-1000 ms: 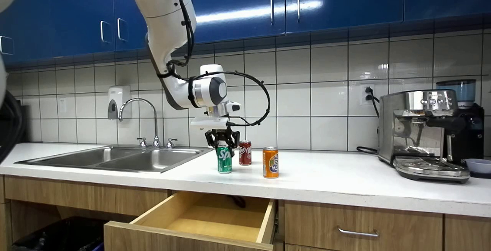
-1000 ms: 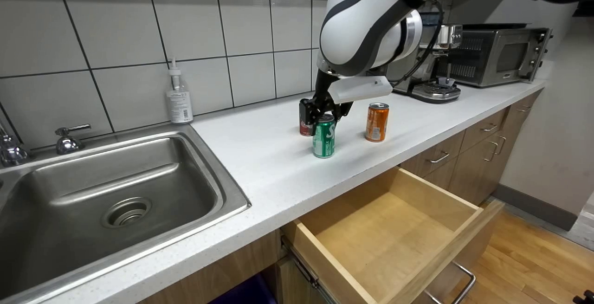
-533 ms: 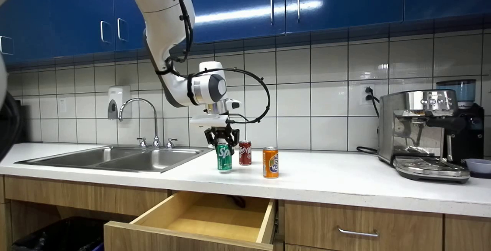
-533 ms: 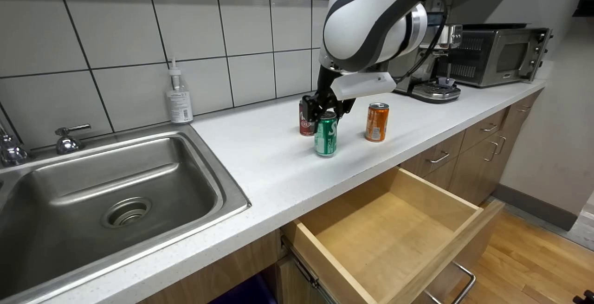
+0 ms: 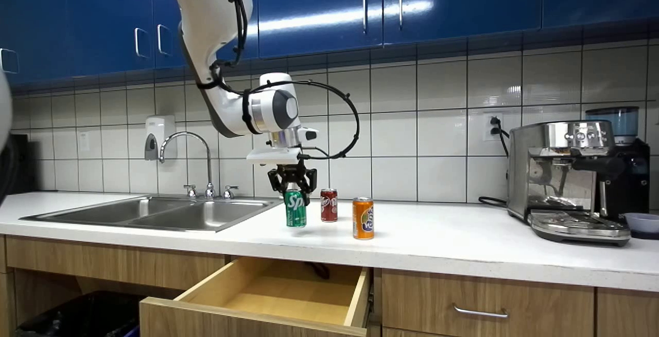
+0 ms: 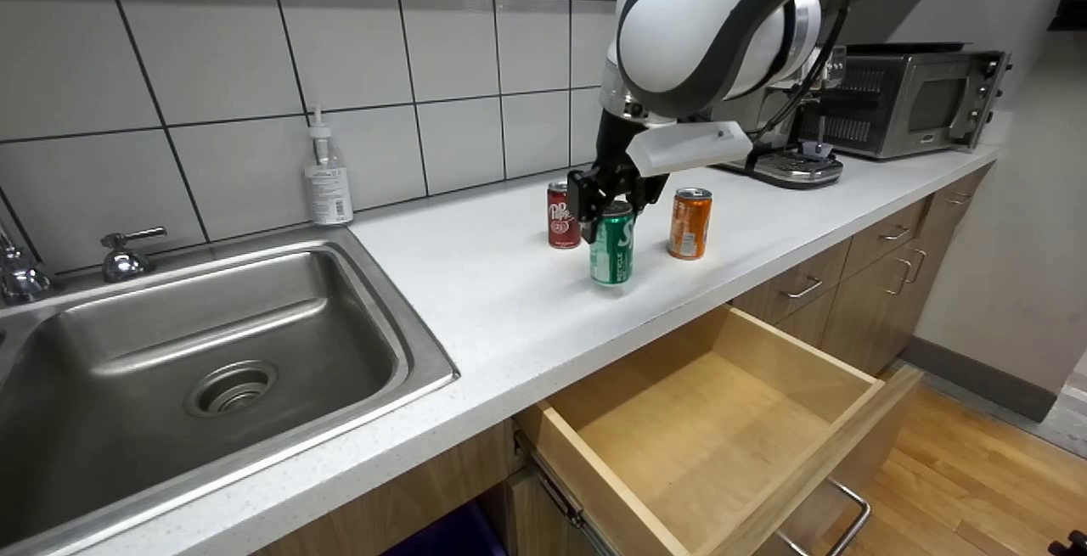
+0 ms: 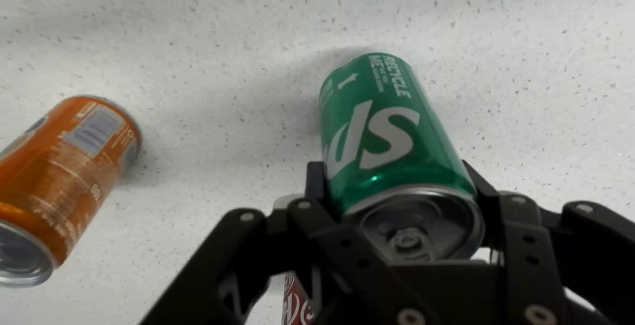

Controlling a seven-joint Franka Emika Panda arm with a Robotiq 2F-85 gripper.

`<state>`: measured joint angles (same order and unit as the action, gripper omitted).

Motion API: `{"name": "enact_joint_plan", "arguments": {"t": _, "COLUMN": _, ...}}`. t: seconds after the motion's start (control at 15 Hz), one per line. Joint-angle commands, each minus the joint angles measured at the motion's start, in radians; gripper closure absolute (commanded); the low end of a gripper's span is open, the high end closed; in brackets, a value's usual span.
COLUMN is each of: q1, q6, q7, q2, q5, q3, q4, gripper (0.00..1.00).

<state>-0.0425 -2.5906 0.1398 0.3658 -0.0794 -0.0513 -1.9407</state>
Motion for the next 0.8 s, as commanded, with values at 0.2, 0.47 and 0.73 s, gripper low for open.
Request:
{"name": "enact_joint_plan", "arguments": {"t": 0.2, "q1": -0.027, "q6": -0.016, "q7": 0.032, "q2": -0.132, "q5": -0.064, "q3": -0.011, "q4": -0.147, "gripper": 0.62}}
{"name": "enact_joint_plan", "arguments": {"t": 0.47, "q1": -0.033, "q6": -0.021, "q7": 0.034, "q2": -0.177, "q5": -0.086, "q3": -0.003, "q4": -0.206, "gripper": 0.62}}
{"name": "enact_joint_plan", "arguments": {"t": 0.73, "q1": -0.042, "q6": -0.029, "q7": 0.034, "q2": -0.221, "q5": -0.106, "q3": 0.007, "q4": -0.267, "gripper": 0.62}}
